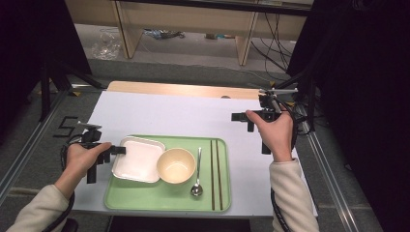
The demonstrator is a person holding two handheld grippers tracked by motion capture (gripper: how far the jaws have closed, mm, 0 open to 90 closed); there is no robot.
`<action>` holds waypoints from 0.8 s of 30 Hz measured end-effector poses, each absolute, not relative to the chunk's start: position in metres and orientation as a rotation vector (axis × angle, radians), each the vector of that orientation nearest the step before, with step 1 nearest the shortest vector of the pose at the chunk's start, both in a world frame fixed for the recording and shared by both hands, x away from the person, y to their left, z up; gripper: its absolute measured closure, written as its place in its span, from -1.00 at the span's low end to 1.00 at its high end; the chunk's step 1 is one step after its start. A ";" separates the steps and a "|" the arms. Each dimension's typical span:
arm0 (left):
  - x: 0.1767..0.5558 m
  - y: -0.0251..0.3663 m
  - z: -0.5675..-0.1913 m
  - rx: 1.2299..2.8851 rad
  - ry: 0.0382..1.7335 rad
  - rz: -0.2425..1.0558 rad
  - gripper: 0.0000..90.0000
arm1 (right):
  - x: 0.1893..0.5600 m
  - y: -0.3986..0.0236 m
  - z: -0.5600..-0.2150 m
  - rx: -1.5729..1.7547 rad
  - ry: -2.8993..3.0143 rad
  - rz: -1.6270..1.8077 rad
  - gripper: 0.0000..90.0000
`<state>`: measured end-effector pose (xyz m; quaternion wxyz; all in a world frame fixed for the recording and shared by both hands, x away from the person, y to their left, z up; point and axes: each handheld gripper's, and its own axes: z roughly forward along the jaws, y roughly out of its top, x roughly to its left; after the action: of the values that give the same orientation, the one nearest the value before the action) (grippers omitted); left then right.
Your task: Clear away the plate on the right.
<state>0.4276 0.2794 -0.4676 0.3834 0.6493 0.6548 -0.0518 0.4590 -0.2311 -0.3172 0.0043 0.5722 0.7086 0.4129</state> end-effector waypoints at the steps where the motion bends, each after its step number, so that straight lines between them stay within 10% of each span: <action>1: 0.427 0.278 -0.467 1.660 1.673 -0.125 0.67 | 0.459 -0.231 -0.317 1.792 2.223 1.300 0.16; 24: 0.414 0.278 -0.439 1.781 1.427 0.262 0.05 | 0.461 -0.234 -0.322 1.799 2.215 1.270 0.10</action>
<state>0.4141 0.2778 -0.4391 0.4097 0.7073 0.5666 0.1041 0.4609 -0.2341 -0.3219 0.0091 0.5759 0.7092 0.4066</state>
